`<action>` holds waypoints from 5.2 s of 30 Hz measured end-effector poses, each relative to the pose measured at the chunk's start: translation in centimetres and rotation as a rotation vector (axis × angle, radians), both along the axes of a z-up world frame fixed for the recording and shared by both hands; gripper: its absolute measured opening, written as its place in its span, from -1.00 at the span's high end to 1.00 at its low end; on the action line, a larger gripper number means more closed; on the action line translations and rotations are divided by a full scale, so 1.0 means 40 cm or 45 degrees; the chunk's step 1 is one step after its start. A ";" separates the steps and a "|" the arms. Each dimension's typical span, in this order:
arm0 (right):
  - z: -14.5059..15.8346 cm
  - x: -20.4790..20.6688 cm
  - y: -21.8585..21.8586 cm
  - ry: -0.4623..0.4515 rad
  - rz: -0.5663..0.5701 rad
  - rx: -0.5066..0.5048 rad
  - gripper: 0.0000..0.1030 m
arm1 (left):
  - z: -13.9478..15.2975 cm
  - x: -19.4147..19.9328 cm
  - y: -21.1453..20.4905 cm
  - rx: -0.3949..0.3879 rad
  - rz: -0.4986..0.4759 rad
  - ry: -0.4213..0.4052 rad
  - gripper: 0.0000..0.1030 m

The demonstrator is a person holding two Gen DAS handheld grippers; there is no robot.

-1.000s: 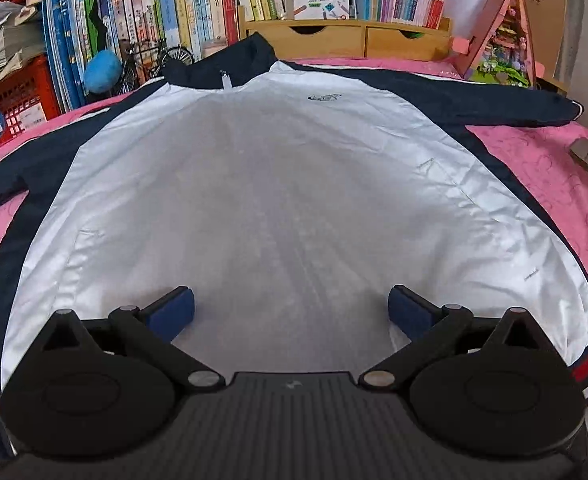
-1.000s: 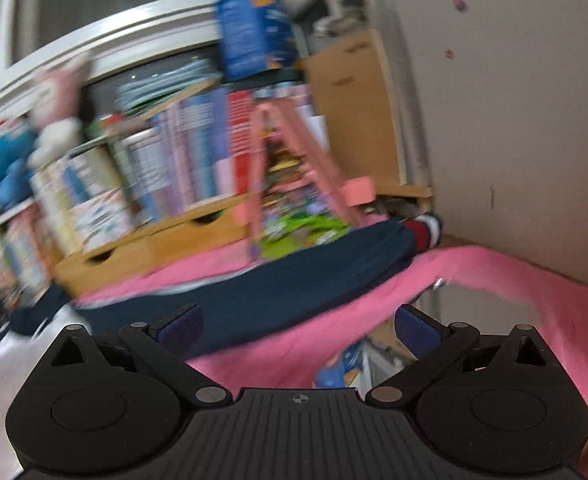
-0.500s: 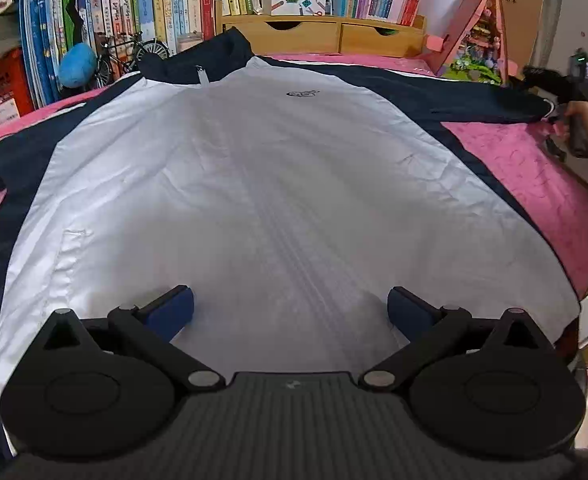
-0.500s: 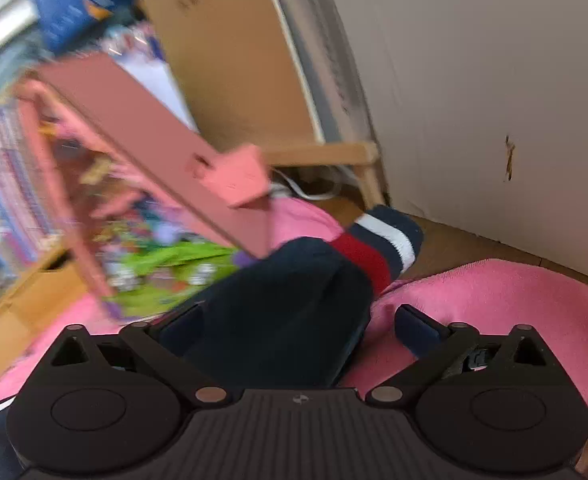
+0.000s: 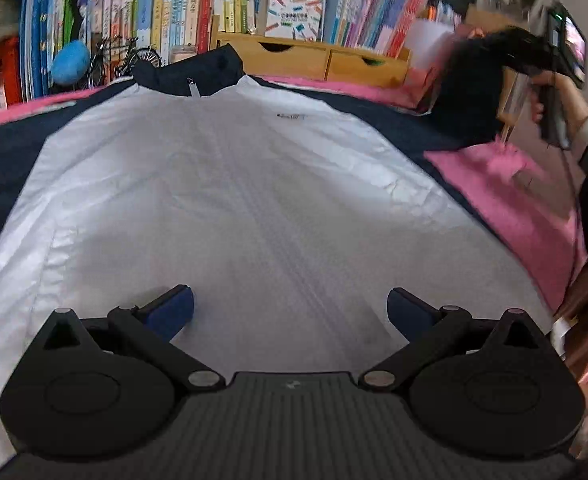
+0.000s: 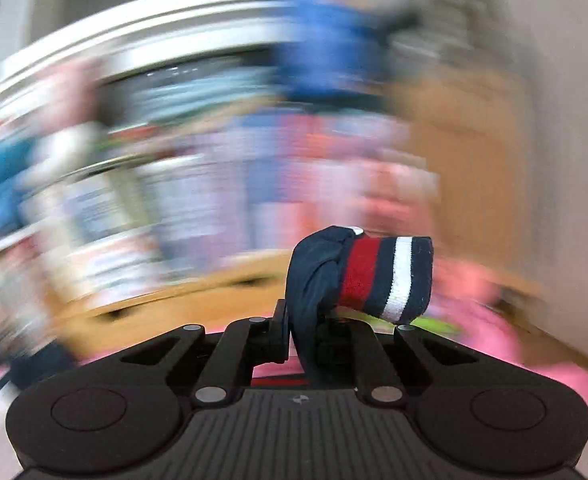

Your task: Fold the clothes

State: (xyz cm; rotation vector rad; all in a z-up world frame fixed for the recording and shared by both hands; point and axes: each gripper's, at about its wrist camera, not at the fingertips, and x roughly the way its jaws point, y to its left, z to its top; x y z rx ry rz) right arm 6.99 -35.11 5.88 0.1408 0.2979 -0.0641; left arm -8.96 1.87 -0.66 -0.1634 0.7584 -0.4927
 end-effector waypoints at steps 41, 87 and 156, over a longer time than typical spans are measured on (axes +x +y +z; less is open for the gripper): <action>-0.188 -0.066 0.345 0.317 0.659 -0.027 -1.00 | 0.061 0.485 0.275 -0.242 0.422 -0.028 -0.06; -0.279 -0.030 0.378 0.468 0.610 -0.168 -1.00 | 0.015 0.549 0.221 -0.086 0.584 -0.039 0.31; -0.138 -0.060 0.298 0.339 0.671 -0.240 -1.00 | -0.042 0.614 0.352 -0.080 0.366 -0.078 0.64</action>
